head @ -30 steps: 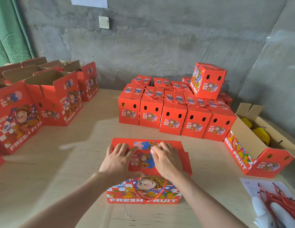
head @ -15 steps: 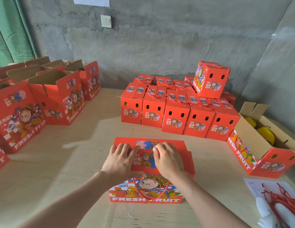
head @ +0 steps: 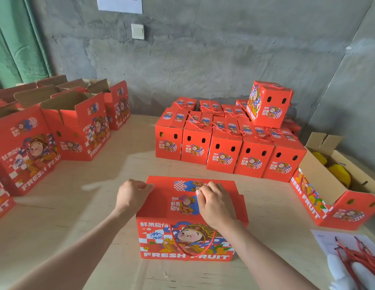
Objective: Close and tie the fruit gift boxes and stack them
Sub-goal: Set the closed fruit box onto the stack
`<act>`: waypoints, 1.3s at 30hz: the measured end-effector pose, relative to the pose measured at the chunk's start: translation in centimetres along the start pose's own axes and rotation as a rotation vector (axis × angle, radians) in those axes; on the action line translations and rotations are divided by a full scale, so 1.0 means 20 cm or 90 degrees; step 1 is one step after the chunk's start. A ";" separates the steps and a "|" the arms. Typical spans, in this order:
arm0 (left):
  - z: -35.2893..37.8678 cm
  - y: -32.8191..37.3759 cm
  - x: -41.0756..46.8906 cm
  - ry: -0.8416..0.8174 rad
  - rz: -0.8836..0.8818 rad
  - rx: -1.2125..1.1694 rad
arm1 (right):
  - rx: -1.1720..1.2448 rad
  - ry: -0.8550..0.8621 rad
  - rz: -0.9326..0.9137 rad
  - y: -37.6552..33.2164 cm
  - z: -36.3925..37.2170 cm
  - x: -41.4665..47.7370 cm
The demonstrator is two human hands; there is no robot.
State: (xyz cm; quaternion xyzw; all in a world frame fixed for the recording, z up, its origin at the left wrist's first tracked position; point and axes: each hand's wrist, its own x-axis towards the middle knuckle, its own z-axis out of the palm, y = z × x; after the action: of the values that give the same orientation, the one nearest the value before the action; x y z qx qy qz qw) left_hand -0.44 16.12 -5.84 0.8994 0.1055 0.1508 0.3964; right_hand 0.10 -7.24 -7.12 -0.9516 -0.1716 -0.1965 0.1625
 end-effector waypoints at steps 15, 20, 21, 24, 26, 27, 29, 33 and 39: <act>0.05 -0.02 -0.04 0.001 -0.270 -0.334 | 0.060 -0.003 0.047 -0.01 -0.01 0.03; 0.03 -0.06 -0.07 -0.054 -0.177 -0.353 | 0.066 -0.048 0.095 -0.01 -0.01 0.06; 0.03 -0.07 -0.08 -0.067 -0.149 -0.337 | 0.047 -0.054 0.084 -0.01 -0.01 0.06; 0.03 -0.06 -0.08 -0.072 -0.102 -0.281 | 0.025 -0.060 0.069 0.00 -0.01 0.05; 0.04 -0.05 -0.06 -0.051 -0.092 -0.239 | -0.002 -0.074 0.046 -0.02 0.00 0.05; 0.05 -0.04 -0.06 -0.041 -0.090 -0.222 | -0.002 -0.084 0.031 -0.05 0.01 0.05; 0.06 -0.04 -0.06 -0.042 -0.089 -0.211 | 0.025 -0.108 0.016 -0.12 0.03 0.07; 0.05 -0.05 -0.05 -0.108 -0.114 -0.256 | 0.061 -0.140 0.009 -0.25 0.07 0.12; 0.06 -0.02 -0.06 -0.141 -0.180 -0.372 | 0.071 -0.185 0.053 -0.29 0.09 0.16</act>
State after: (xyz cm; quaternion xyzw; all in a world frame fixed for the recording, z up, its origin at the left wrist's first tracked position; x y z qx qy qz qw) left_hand -1.23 15.21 -7.05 0.7351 0.1377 0.0200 0.6635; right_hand 1.09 -0.50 -5.98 -0.9658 -0.1642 -0.0397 0.1965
